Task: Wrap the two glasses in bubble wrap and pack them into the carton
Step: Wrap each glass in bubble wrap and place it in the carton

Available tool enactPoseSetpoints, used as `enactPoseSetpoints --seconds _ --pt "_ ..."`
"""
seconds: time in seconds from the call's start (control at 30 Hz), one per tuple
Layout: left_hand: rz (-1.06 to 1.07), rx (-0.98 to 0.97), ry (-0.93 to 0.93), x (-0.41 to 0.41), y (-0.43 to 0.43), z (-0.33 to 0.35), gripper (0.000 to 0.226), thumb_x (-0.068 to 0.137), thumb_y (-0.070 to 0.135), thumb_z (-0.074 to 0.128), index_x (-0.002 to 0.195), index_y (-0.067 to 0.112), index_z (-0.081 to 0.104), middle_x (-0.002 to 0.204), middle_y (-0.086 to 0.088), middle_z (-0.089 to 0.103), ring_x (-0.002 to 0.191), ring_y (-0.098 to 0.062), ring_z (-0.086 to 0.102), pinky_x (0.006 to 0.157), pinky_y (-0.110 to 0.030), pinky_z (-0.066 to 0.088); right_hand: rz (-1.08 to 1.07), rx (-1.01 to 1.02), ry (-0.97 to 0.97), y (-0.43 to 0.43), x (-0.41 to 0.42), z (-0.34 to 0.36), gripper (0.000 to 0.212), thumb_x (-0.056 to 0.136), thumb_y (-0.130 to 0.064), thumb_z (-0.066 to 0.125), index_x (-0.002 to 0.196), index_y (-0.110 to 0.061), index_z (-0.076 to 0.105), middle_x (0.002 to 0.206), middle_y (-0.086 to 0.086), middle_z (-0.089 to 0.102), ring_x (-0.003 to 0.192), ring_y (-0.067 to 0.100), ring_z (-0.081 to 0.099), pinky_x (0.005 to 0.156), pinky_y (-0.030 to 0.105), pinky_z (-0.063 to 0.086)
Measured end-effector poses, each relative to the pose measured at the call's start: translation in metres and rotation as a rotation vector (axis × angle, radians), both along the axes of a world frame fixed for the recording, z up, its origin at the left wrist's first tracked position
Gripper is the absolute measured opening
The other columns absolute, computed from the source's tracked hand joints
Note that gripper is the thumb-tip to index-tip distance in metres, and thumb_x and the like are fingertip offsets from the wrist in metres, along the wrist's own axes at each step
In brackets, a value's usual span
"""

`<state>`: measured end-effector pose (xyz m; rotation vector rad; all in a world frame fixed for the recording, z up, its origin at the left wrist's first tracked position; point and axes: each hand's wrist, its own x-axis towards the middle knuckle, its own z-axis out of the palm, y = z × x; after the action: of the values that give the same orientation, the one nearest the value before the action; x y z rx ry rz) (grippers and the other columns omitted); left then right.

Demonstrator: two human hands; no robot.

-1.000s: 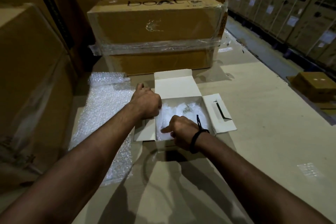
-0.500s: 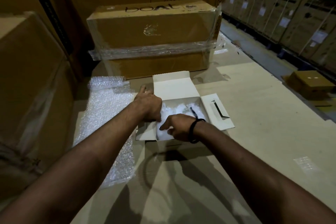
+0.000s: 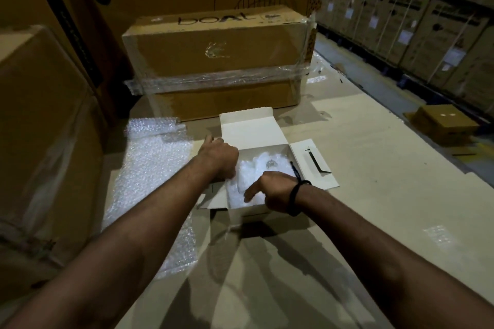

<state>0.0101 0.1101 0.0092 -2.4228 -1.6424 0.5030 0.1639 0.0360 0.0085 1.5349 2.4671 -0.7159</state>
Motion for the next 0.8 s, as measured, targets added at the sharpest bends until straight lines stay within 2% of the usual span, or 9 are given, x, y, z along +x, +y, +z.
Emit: enactPoseSetpoints --seconds 0.07,0.13,0.27,0.4,0.47,0.57,0.67,0.73,0.8 --pt "-0.008 0.073 -0.155 -0.008 0.002 0.01 0.009 0.087 0.03 0.064 0.086 0.023 0.068 0.085 0.004 0.065 0.099 -0.02 0.057 0.099 -0.045 0.027 -0.03 0.059 0.018 0.003 0.003 0.0 0.063 0.079 0.011 0.041 0.117 -0.034 0.065 0.128 0.001 0.059 0.11 0.019 0.055 0.084 0.027 0.045" --pt "-0.05 0.101 -0.233 -0.011 0.003 0.01 0.013 0.085 0.034 0.069 0.096 0.028 0.071 0.093 0.008 0.068 0.102 -0.018 0.056 0.098 -0.043 0.027 -0.025 0.075 0.004 0.006 0.001 -0.005 0.062 0.077 0.009 0.043 0.113 -0.037 0.066 0.128 0.001 0.059 0.112 0.019 0.056 0.091 0.032 0.048" --pt "-0.04 -0.012 -0.088 -0.01 0.0 -0.006 0.06 0.074 0.055 0.073 0.128 0.036 0.055 0.119 0.005 0.065 0.118 -0.021 0.05 0.103 -0.045 0.023 0.047 0.024 -0.082 0.006 -0.008 -0.013 0.055 0.08 0.002 0.049 0.116 -0.036 0.065 0.127 0.002 0.056 0.114 0.021 0.051 0.093 0.039 0.047" --pt "-0.015 -0.014 -0.088 -0.007 -0.002 -0.017 0.076 0.073 0.057 0.072 0.139 0.034 0.043 0.128 -0.002 0.063 0.125 -0.026 0.048 0.111 -0.05 0.017 0.117 0.058 -0.159 0.003 -0.011 -0.003 0.055 0.088 0.002 0.041 0.124 -0.035 0.061 0.126 0.0 0.05 0.114 0.023 0.042 0.093 0.036 0.042" --pt "-0.017 -0.011 -0.129 -0.01 -0.003 -0.016 0.078 0.073 0.057 0.072 0.141 0.033 0.04 0.126 -0.001 0.064 0.125 -0.026 0.049 0.111 -0.051 0.016 0.168 0.09 -0.164 0.002 -0.008 0.001 0.059 0.086 0.005 0.039 0.123 -0.036 0.062 0.127 -0.001 0.05 0.112 0.023 0.041 0.091 0.035 0.039" --pt "0.006 0.026 -0.212 -0.019 -0.004 -0.008 0.07 0.072 0.061 0.071 0.132 0.033 0.05 0.122 0.003 0.065 0.125 -0.024 0.048 0.108 -0.05 0.017 0.145 0.126 -0.122 0.005 0.005 0.0 0.068 0.08 0.011 0.038 0.117 -0.039 0.065 0.122 0.0 0.057 0.106 0.024 0.044 0.093 0.04 0.041" --pt "-0.002 0.007 -0.151 -0.024 -0.011 -0.005 0.053 0.069 0.07 0.067 0.105 0.032 0.067 0.109 0.002 0.067 0.122 -0.022 0.047 0.107 -0.052 0.017 0.194 0.135 -0.214 0.001 0.008 -0.004 0.063 0.087 0.005 0.04 0.122 -0.042 0.06 0.115 -0.001 0.059 0.098 0.023 0.043 0.08 0.035 0.038" --pt "-0.009 -0.02 -0.077 -0.018 -0.015 -0.008 0.056 0.067 0.076 0.064 0.095 0.027 0.07 0.107 0.002 0.068 0.12 -0.023 0.047 0.109 -0.055 0.014 0.235 0.157 -0.296 0.0 0.003 -0.006 0.057 0.09 -0.001 0.04 0.124 -0.042 0.059 0.115 -0.004 0.057 0.103 0.025 0.045 0.078 0.034 0.031" --pt "0.0 -0.04 -0.028 -0.01 -0.019 -0.013 0.062 0.067 0.078 0.063 0.097 0.024 0.068 0.111 0.001 0.067 0.121 -0.024 0.046 0.109 -0.056 0.013 0.263 0.182 -0.354 0.001 -0.002 -0.005 0.051 0.091 -0.004 0.042 0.124 -0.038 0.06 0.116 -0.003 0.056 0.106 0.027 0.046 0.08 0.034 0.029"
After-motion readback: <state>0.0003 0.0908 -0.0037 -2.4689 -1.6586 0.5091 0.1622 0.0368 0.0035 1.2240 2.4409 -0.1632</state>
